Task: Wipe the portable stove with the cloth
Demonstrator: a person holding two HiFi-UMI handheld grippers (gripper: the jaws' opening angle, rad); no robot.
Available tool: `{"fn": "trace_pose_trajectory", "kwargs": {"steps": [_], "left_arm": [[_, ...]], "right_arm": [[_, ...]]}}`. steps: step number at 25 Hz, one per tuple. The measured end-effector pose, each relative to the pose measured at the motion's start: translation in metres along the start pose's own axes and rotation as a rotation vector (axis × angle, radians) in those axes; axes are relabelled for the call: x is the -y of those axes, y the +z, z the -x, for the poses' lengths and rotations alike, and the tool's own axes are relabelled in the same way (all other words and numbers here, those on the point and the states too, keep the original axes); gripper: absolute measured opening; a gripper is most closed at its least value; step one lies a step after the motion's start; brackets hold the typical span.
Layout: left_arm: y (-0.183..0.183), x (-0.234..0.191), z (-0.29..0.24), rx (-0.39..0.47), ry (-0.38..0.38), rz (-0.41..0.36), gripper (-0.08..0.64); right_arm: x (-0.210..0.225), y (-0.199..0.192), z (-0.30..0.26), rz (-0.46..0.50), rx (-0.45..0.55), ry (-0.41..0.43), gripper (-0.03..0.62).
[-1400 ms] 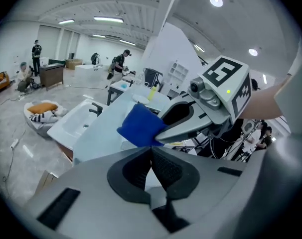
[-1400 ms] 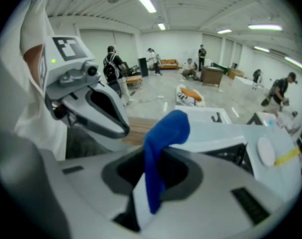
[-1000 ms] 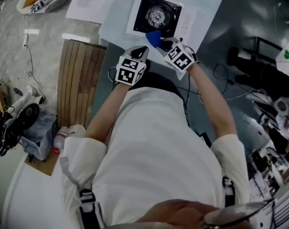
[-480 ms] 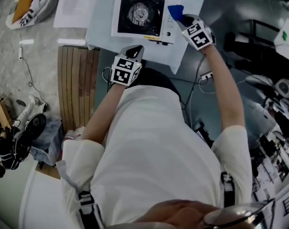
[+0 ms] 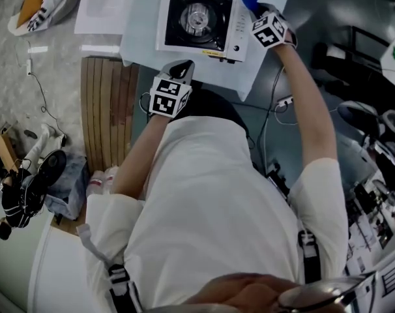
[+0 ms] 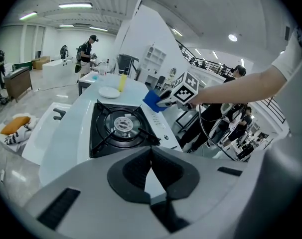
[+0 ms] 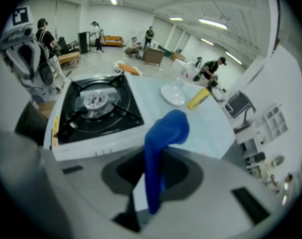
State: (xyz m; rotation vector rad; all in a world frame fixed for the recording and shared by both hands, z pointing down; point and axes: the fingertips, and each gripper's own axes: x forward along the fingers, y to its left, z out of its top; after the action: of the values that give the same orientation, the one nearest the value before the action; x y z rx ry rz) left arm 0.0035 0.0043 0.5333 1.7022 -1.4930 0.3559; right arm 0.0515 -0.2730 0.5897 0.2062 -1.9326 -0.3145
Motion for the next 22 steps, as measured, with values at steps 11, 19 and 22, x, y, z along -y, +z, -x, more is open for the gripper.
{"fn": "trace_pose_trajectory", "kwargs": {"steps": [11, 19, 22], "left_arm": [[-0.008, -0.005, 0.004, -0.016, -0.009, -0.007, 0.032], [-0.024, 0.01, 0.006, -0.021, -0.015, -0.02, 0.032], [-0.031, 0.019, 0.006, -0.022, -0.017, -0.023, 0.032]], "right_arm": [[-0.06, -0.02, -0.007, 0.115, -0.042, 0.133, 0.091], [-0.097, -0.043, 0.009, 0.109, -0.035, 0.2, 0.091], [-0.107, -0.052, 0.014, 0.091, -0.031, 0.213, 0.091]]}}
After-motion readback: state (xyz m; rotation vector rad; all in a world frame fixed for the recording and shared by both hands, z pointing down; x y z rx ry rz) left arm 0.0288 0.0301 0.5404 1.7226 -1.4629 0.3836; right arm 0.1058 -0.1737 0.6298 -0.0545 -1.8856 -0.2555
